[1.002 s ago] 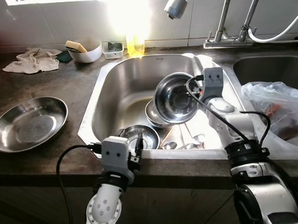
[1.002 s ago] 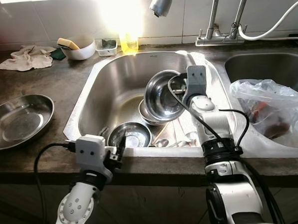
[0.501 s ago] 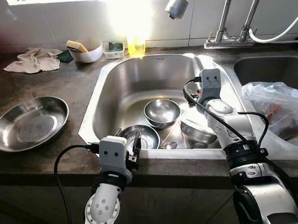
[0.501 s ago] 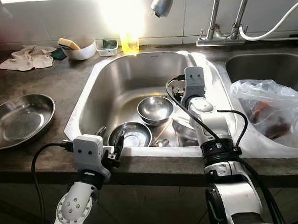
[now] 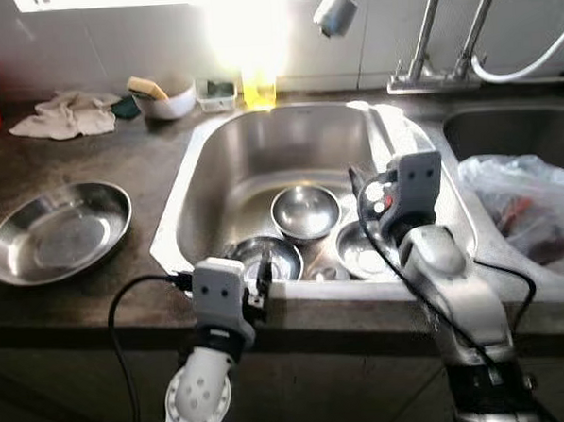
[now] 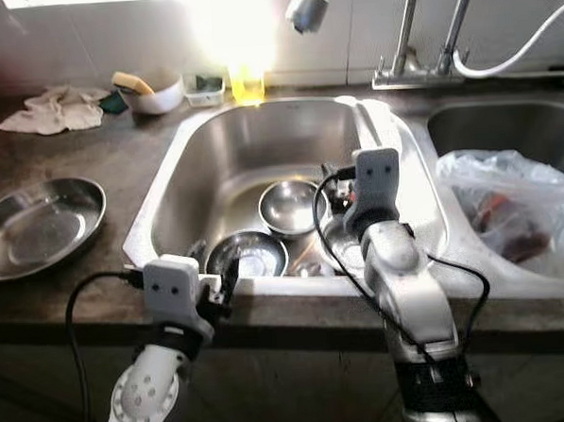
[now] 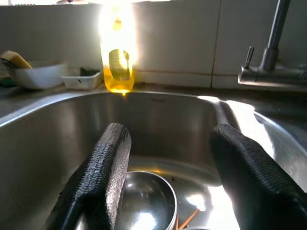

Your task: Kitchen organization

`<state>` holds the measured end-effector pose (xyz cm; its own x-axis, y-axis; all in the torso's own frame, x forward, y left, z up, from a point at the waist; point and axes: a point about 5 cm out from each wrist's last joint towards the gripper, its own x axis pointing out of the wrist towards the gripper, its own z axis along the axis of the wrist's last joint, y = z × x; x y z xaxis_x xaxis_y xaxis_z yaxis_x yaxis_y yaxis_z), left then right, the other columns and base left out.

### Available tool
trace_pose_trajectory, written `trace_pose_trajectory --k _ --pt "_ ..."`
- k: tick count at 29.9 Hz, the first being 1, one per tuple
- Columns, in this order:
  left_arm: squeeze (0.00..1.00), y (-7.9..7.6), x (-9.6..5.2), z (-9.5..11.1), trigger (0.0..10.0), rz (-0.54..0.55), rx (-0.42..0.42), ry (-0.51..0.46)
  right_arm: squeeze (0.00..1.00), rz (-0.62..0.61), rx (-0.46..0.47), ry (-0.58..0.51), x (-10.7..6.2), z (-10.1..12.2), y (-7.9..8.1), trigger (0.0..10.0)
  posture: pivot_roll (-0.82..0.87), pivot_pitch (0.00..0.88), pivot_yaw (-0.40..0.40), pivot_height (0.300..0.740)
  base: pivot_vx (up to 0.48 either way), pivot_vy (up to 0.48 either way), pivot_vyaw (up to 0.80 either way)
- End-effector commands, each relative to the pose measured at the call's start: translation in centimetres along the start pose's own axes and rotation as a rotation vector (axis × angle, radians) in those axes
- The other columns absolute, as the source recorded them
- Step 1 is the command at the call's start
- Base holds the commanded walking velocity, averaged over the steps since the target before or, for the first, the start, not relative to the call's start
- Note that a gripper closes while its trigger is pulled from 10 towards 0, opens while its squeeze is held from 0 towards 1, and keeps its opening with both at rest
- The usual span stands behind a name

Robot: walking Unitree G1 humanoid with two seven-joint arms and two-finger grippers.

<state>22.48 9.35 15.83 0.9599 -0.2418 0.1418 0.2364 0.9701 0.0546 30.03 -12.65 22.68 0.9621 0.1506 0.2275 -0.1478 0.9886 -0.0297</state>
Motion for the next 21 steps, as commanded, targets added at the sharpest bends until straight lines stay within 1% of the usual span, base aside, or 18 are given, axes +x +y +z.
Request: trace_pose_trajectory --k 1,5,6,7,8,10,11,12,15,21 --pt "0.0 -0.2 0.0 -0.5 10.0 -0.011 -0.009 0.026 0.0 0.009 -0.014 -0.053 -0.8 0.9 0.2 10.0 0.08 0.096 -0.007 0.74 0.0 0.0 0.0" --pt "0.0 -0.1 0.1 -0.5 10.0 -0.015 -0.009 0.024 0.0 0.012 -0.01 -0.067 -2.2 0.8 0.4 10.0 0.08 0.089 -0.002 0.74 0.0 0.0 0.0" --pt "0.0 -0.1 0.1 -0.6 10.0 -0.016 -0.011 0.025 0.0 0.013 -0.019 -0.065 -2.8 0.7 0.6 10.0 0.07 0.084 0.0 0.74 0.0 0.0 0.0" --pt "0.0 -0.1 0.1 -0.6 10.0 -0.016 -0.011 0.025 0.0 0.013 -0.019 -0.065 -2.8 0.7 0.6 10.0 0.07 0.084 0.0 0.74 0.0 0.0 0.0" --pt "0.0 -0.1 0.1 -0.6 10.0 -0.018 -0.012 0.025 0.0 0.009 -0.025 -0.06 -3.4 0.5 0.6 10.0 0.07 0.08 0.001 0.74 0.0 0.0 0.0" --pt "0.0 -0.2 0.0 -0.6 10.0 -0.022 -0.015 0.027 0.0 0.004 -0.035 -0.052 -3.9 0.2 0.6 10.0 0.07 0.077 0.0 0.74 0.0 0.0 0.0" --pt "0.0 -0.2 0.0 -0.6 10.0 -0.022 -0.015 0.027 0.0 0.004 -0.035 -0.052 -3.9 0.2 0.6 10.0 0.07 0.077 0.0 0.74 0.0 0.0 0.0" --pt "0.0 -0.3 0.0 -0.6 10.0 -0.028 -0.019 0.029 0.0 0.001 -0.046 -0.041 -4.4 0.0 0.6 10.0 0.08 0.073 -0.002 0.74 0.0 0.0 0.0" --pt "0.0 -0.3 -0.1 -0.7 10.0 -0.03 -0.026 0.032 0.0 -0.012 -0.043 -0.034 -4.7 -0.1 0.5 10.0 0.07 0.068 -0.002 0.74 0.0 0.0 0.0" --pt "0.0 -0.5 -0.2 -0.8 10.0 -0.034 -0.031 0.035 0.0 -0.017 -0.035 -0.036 -4.6 -0.1 0.7 10.0 0.07 0.059 -0.001 0.74 0.0 0.0 0.0"
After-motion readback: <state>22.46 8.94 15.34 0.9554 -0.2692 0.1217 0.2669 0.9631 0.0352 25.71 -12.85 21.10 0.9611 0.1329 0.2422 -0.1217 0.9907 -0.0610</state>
